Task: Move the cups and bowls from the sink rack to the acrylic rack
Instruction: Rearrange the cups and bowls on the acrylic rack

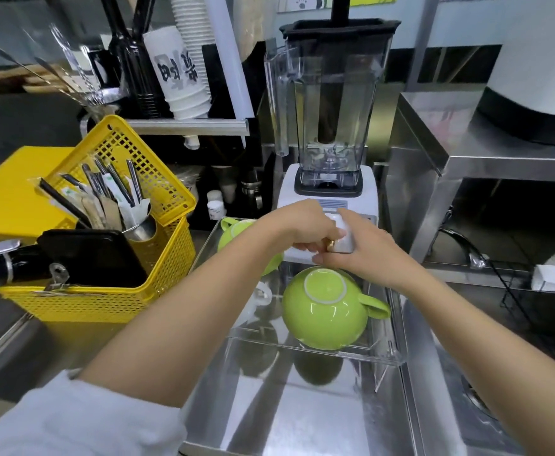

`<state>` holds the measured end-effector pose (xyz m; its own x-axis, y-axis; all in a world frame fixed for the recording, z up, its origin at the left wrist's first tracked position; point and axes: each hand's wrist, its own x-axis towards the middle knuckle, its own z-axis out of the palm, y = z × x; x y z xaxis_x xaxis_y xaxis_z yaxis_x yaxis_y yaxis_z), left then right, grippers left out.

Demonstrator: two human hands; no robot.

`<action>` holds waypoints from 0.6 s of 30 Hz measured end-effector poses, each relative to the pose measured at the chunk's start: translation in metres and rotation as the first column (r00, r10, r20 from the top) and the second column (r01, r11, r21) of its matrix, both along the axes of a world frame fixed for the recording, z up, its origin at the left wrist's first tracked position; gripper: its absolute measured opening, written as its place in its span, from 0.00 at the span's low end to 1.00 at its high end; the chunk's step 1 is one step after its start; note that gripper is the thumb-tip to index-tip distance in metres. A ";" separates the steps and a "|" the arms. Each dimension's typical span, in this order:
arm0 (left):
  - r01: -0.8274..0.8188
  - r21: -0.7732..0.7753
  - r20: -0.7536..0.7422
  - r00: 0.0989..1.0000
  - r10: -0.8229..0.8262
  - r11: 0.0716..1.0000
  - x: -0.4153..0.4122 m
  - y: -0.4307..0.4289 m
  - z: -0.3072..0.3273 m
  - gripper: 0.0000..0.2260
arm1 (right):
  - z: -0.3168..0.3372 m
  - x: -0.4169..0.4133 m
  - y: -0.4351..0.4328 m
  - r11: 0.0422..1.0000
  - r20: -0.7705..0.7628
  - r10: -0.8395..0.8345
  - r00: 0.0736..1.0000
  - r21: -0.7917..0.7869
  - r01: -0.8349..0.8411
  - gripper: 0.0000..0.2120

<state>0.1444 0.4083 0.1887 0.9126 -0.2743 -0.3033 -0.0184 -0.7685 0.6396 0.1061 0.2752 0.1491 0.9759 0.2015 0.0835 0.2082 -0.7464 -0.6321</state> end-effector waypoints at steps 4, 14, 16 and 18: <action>0.051 -0.058 -0.021 0.998 -0.052 0.997 -0.001 0.005 0.008 0.13 | 0.004 0.004 0.004 0.989 -0.002 0.001 1.000 0.145 -0.001 0.30; 0.053 -0.162 0.170 0.985 -0.025 0.985 0.005 0.035 0.004 0.04 | -0.016 0.025 -0.006 0.959 -0.062 0.002 0.998 0.284 0.015 0.26; 0.095 -0.041 0.287 0.955 -0.079 0.995 0.009 0.037 0.001 0.17 | -0.015 0.026 -0.006 0.959 -0.069 0.044 0.997 0.284 -0.023 0.26; 0.193 0.014 0.246 0.951 -0.190 0.981 0.011 0.040 -0.001 0.28 | -0.014 0.028 -0.008 0.951 -0.074 0.088 0.993 0.303 -0.062 0.26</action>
<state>0.1556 0.4479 0.1875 0.8884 -0.4531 -0.0738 -0.3214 -0.7286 0.6048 0.1340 0.2674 0.1350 0.9651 0.2531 0.0680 0.1915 -0.5041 -0.8421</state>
